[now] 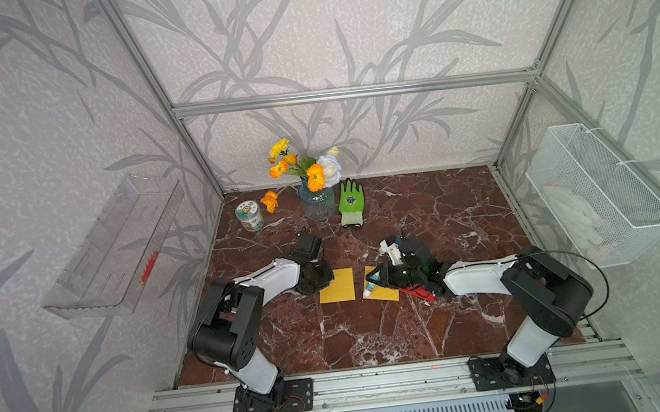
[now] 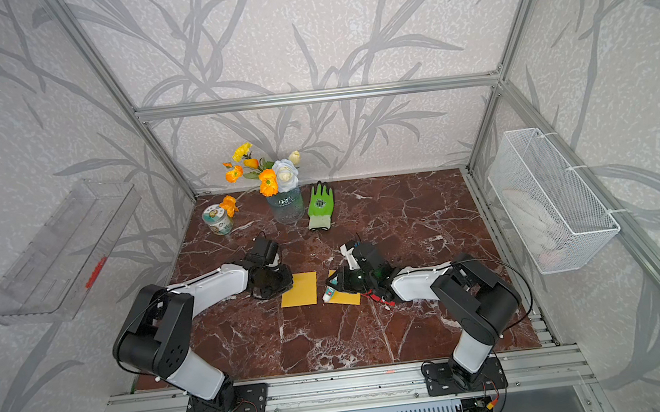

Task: Seal the envelope with a glue stick
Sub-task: Close the envelope at the center of the board.

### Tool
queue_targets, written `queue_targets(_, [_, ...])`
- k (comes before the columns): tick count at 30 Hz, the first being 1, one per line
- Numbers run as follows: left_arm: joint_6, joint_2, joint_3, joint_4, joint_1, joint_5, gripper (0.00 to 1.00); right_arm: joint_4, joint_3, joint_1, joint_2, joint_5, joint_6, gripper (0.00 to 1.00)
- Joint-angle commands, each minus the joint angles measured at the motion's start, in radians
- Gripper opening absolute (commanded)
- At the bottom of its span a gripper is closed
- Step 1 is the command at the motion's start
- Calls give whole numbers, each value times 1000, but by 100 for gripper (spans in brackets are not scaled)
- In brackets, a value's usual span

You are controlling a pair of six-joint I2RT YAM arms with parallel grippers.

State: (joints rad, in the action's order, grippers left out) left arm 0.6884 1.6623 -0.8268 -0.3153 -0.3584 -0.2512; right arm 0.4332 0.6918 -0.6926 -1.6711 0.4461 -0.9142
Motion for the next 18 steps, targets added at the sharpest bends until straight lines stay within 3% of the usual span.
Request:
queue_targets(1, [26, 176, 115, -64, -5, 93, 0, -14, 27, 3, 27, -7, 14, 0])
queue_targets(3, [9, 178, 88, -143, -20, 182, 0, -12, 26, 4, 25, -9, 12, 0])
queue_targets(7, [0, 201, 25, -227, -78, 258, 0, -4, 27, 4, 21, -6, 8, 0])
queue_targets(18, [-46, 46, -158, -340, -76, 262, 0, -11, 29, 4, 50, -3, 15, 0])
